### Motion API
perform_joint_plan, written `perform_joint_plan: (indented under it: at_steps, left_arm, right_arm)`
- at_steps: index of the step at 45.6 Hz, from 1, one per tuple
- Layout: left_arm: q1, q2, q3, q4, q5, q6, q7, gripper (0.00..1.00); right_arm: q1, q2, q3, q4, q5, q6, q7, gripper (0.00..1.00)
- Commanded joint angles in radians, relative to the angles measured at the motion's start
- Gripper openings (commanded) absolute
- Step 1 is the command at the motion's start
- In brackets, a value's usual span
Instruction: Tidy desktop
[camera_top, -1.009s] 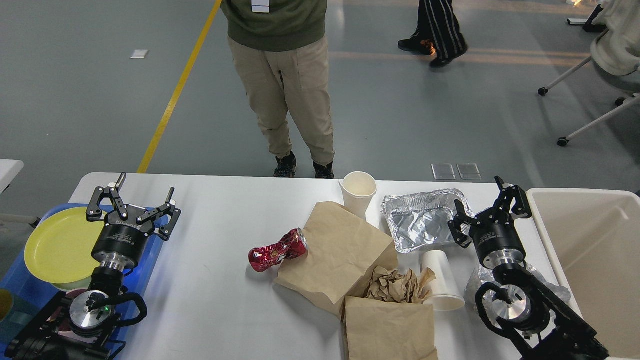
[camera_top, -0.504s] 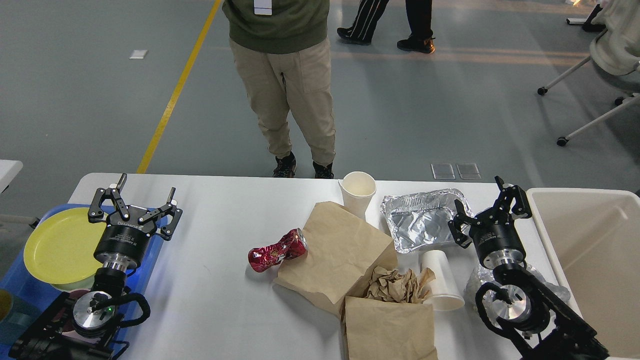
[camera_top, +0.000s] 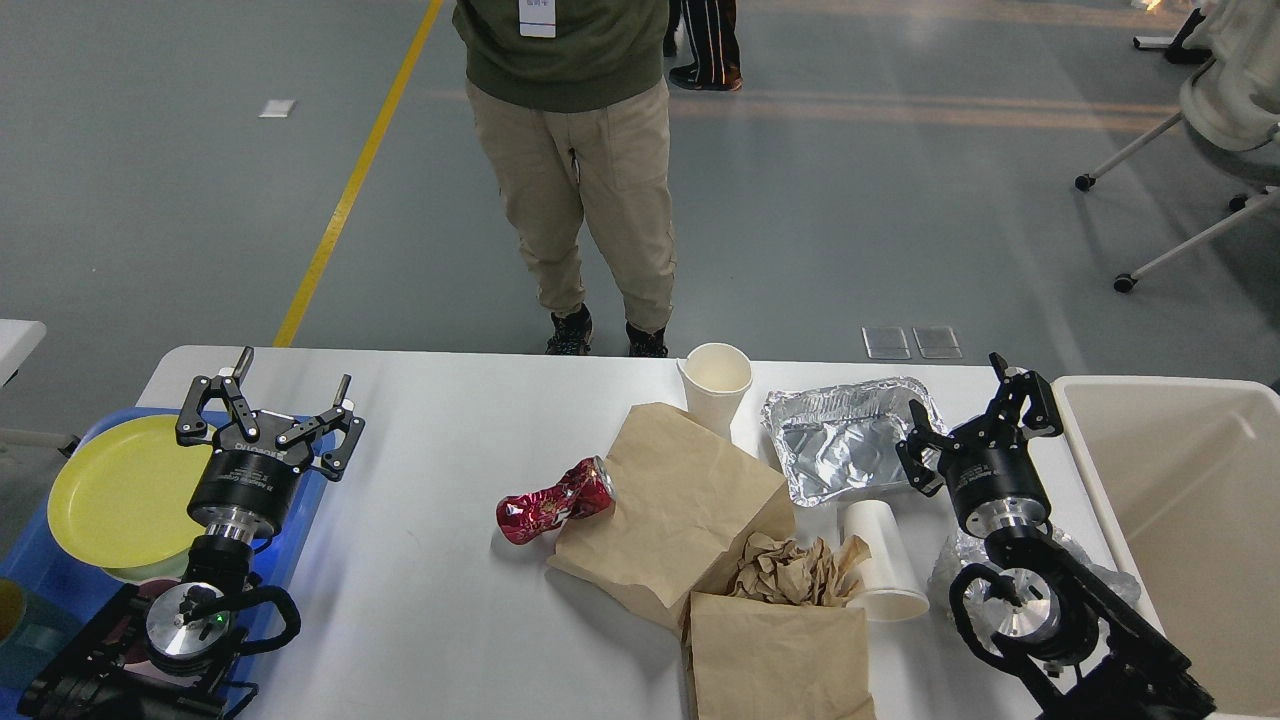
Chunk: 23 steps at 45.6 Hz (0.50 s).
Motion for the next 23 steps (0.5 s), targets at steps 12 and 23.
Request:
perform_joint_plan:
  at_steps: [12,23]
  left_arm:
    - [0.001,0.0,0.0,0.0,0.0,0.0,0.0,0.96]
    - [0.001,0.0,0.0,0.0,0.0,0.0,0.0,0.96]
  right_arm:
    - [0.08,-0.061,0.01,-0.022,0.041,-0.008,-0.041,1.0]
    - [0.105,-0.096,0.01,-0.016,0.126,-0.005,-0.112,1.0]
